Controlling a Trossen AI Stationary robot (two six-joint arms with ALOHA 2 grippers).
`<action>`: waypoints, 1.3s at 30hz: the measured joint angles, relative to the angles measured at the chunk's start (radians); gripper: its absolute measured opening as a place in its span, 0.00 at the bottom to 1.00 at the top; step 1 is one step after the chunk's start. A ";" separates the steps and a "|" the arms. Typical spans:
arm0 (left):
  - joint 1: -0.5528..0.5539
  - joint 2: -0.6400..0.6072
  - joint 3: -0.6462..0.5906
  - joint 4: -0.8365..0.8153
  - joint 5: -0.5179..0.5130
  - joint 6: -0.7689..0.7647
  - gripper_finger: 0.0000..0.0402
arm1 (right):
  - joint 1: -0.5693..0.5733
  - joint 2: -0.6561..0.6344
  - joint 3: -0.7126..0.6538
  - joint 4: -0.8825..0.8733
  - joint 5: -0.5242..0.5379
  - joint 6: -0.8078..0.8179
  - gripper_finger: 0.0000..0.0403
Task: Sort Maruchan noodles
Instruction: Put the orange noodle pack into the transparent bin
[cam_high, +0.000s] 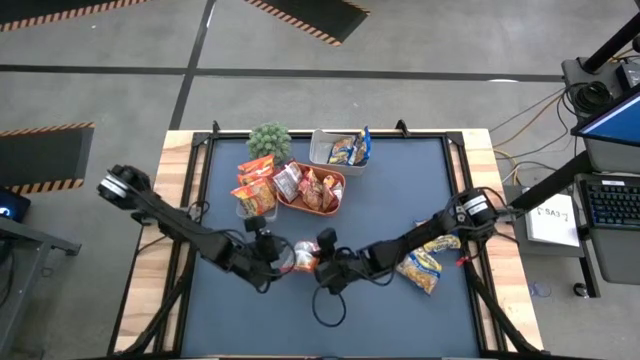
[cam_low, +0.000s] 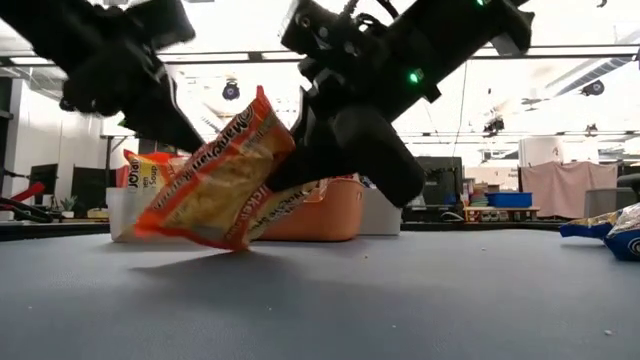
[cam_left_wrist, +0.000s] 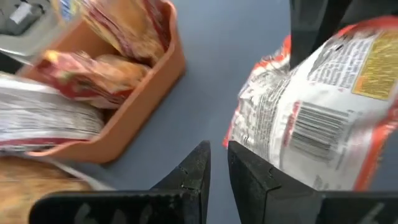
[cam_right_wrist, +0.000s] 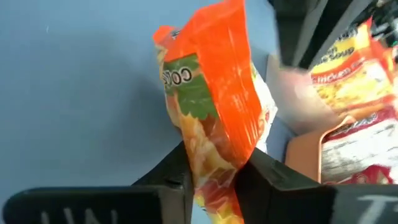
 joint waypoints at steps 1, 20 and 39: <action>-0.005 -0.026 0.000 -0.021 -0.010 0.001 0.10 | -0.002 -0.003 0.008 -0.017 -0.009 0.019 0.17; -0.070 -0.427 0.000 -0.065 -0.580 0.270 0.10 | -0.090 -0.059 0.192 -0.101 -0.010 0.148 0.14; -0.065 -0.607 -0.014 -0.142 -0.808 0.360 0.10 | -0.275 0.058 0.422 -0.152 -0.249 0.302 0.14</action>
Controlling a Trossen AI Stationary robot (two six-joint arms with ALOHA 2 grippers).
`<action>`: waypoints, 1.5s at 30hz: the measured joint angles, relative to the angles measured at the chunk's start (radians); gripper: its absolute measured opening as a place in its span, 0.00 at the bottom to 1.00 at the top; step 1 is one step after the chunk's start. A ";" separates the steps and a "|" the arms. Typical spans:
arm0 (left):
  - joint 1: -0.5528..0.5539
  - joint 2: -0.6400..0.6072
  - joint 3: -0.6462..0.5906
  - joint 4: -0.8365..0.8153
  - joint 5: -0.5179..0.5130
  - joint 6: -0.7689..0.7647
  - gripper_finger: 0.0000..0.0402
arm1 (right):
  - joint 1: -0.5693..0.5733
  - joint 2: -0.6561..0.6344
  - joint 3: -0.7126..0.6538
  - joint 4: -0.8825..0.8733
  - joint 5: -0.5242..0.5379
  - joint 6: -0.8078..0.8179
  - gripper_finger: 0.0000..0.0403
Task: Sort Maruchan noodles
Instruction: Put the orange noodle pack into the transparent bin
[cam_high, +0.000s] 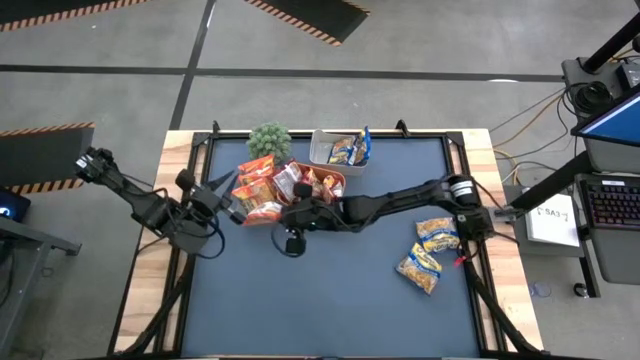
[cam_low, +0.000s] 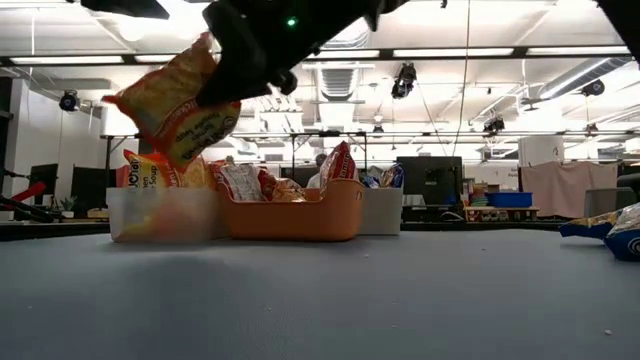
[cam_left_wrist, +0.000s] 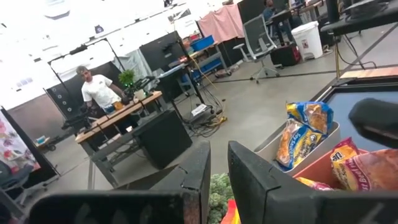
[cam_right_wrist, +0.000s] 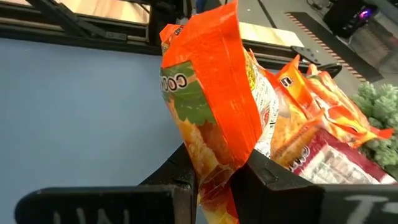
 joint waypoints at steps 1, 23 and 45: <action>0.000 0.000 0.000 0.000 0.000 0.006 0.10 | -0.005 0.014 0.027 -0.026 0.000 0.000 0.14; 0.000 -0.029 0.000 -0.027 0.000 0.046 0.10 | -0.069 0.374 0.684 -0.634 0.004 0.080 0.18; 0.000 -0.027 0.000 -0.028 0.000 0.046 0.10 | -0.077 0.372 0.681 -0.395 0.004 0.013 0.26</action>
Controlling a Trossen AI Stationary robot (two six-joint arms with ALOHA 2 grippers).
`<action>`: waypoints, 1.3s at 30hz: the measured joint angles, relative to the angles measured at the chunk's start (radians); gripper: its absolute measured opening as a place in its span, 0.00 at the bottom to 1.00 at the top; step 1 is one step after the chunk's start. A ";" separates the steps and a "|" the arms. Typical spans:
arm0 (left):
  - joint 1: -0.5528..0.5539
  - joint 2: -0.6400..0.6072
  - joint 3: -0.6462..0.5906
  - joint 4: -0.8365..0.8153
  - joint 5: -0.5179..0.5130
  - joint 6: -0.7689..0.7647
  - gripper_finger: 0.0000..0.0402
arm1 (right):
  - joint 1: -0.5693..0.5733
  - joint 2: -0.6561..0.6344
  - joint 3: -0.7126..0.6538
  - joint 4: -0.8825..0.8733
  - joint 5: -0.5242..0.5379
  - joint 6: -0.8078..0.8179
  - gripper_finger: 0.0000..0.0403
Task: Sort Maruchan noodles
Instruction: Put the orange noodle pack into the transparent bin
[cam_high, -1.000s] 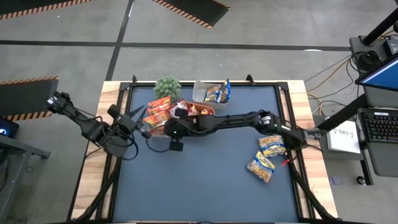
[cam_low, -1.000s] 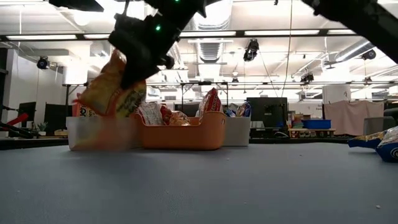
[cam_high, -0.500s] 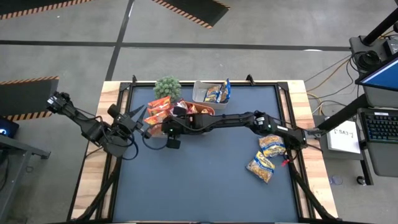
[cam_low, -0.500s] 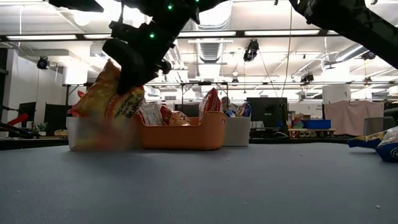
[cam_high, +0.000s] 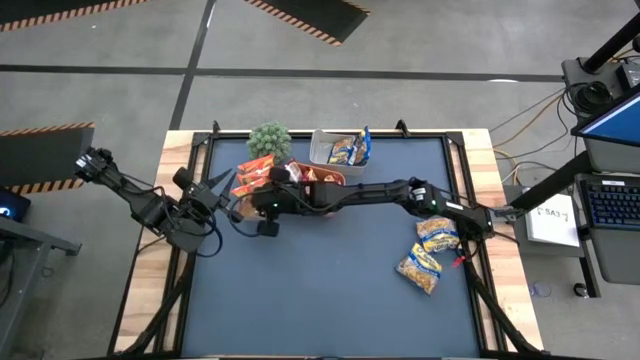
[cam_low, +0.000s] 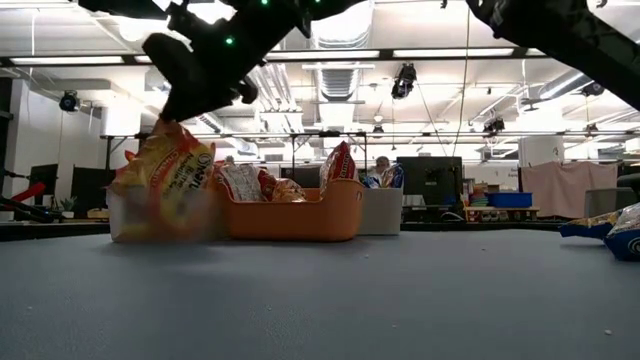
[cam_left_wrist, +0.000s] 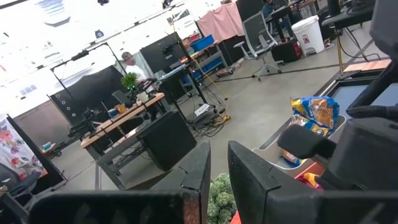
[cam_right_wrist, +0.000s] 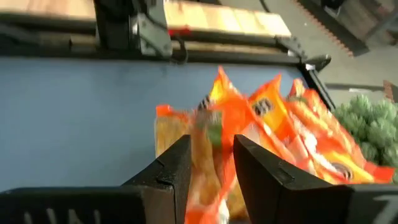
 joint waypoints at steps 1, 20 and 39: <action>0.000 0.000 0.000 0.000 0.000 0.000 0.10 | 0.000 0.004 0.000 0.022 -0.001 -0.004 0.25; 0.000 0.004 -0.001 -0.002 0.001 0.007 0.10 | -0.002 0.116 -0.001 0.213 -0.035 -0.049 0.08; 0.000 0.005 -0.001 -0.001 0.001 0.007 0.10 | -0.021 0.152 -0.003 0.269 -0.123 -0.078 0.08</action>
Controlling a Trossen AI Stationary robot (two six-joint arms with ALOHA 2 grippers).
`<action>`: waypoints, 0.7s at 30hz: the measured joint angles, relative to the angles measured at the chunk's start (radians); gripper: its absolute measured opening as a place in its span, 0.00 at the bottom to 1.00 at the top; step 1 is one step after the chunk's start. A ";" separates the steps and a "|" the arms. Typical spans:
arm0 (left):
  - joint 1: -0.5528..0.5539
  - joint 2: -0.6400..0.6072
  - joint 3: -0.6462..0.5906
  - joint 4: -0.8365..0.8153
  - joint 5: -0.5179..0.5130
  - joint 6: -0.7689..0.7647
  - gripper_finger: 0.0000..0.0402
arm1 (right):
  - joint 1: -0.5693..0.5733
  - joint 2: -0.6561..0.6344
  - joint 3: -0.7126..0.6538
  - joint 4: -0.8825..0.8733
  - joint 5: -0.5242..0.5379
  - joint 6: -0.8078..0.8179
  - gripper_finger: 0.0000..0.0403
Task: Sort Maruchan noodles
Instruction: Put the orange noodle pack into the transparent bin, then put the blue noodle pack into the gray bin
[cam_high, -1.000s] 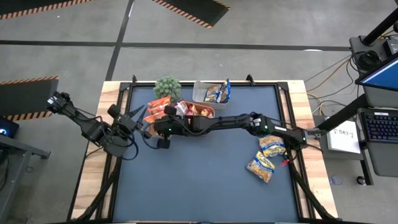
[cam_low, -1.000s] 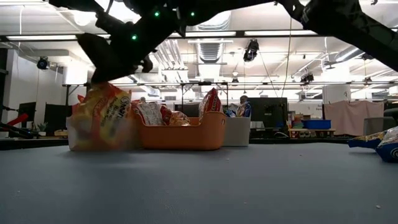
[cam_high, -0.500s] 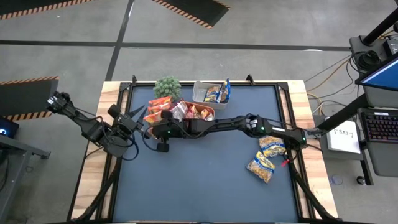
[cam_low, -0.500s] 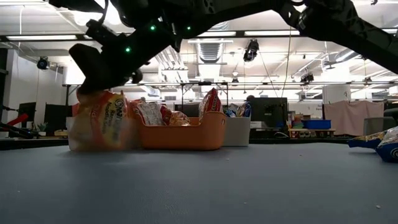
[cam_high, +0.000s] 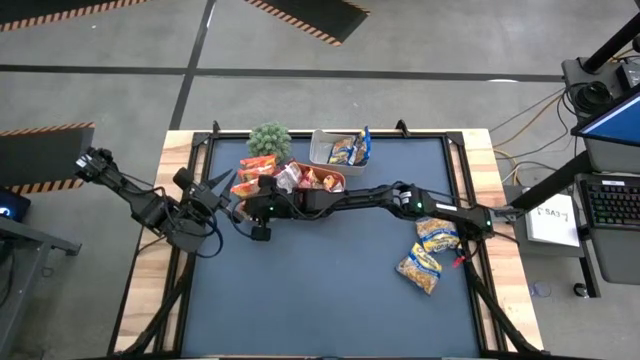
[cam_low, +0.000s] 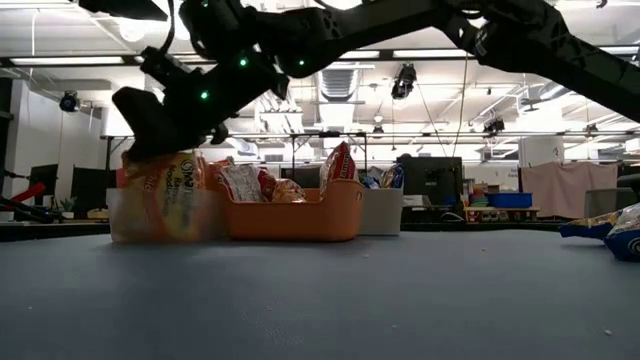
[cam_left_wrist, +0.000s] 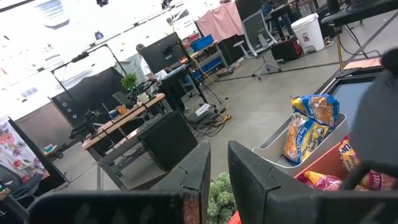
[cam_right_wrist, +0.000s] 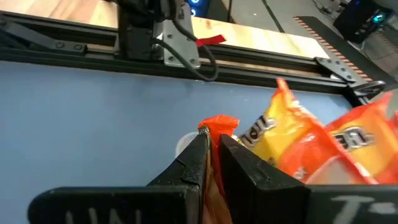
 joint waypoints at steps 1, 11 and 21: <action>0.000 0.000 0.000 0.000 0.000 0.000 0.10 | 0.001 0.004 0.000 0.007 0.000 0.001 0.08; 0.000 0.001 0.000 -0.001 0.000 0.000 0.10 | 0.002 -0.021 0.006 -0.016 0.000 0.042 0.15; 0.000 0.001 0.000 -0.001 0.000 0.000 0.10 | 0.002 -0.078 0.013 -0.082 0.000 0.074 0.39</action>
